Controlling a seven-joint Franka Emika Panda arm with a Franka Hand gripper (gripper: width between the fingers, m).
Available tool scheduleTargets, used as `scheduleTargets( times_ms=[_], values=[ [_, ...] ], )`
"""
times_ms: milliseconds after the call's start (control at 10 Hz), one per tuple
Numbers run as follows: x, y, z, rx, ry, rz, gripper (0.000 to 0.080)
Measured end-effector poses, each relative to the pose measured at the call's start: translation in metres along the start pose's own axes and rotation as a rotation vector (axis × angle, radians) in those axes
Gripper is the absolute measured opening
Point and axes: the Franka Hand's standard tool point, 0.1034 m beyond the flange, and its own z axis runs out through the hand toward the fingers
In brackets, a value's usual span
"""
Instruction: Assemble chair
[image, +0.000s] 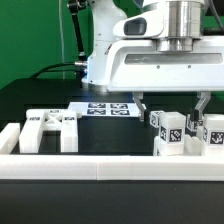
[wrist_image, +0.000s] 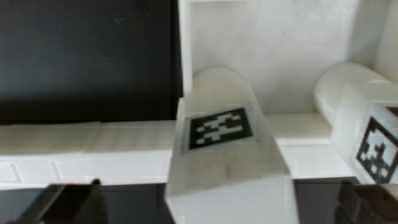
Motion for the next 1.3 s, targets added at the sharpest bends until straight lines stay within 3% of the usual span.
scheduleTargets(
  times_ms=[300, 400, 500, 600, 700, 1300],
  values=[
    [-0.0002, -0.0009, 0.0001, 0.003, 0.000, 0.202, 0.0649],
    [-0.0002, -0.0008, 0.0001, 0.003, 0.000, 0.201, 0.0557],
    [-0.0002, -0.0007, 0.0001, 0.003, 0.000, 0.200, 0.0557],
    [-0.0001, -0.0007, 0.0001, 0.003, 0.000, 0.200, 0.0374],
    [-0.0002, -0.0007, 0.0001, 0.003, 0.000, 0.200, 0.0287],
    [0.0001, 0.0008, 0.0007, 0.008, -0.002, 0.346, 0.0288]
  ],
)
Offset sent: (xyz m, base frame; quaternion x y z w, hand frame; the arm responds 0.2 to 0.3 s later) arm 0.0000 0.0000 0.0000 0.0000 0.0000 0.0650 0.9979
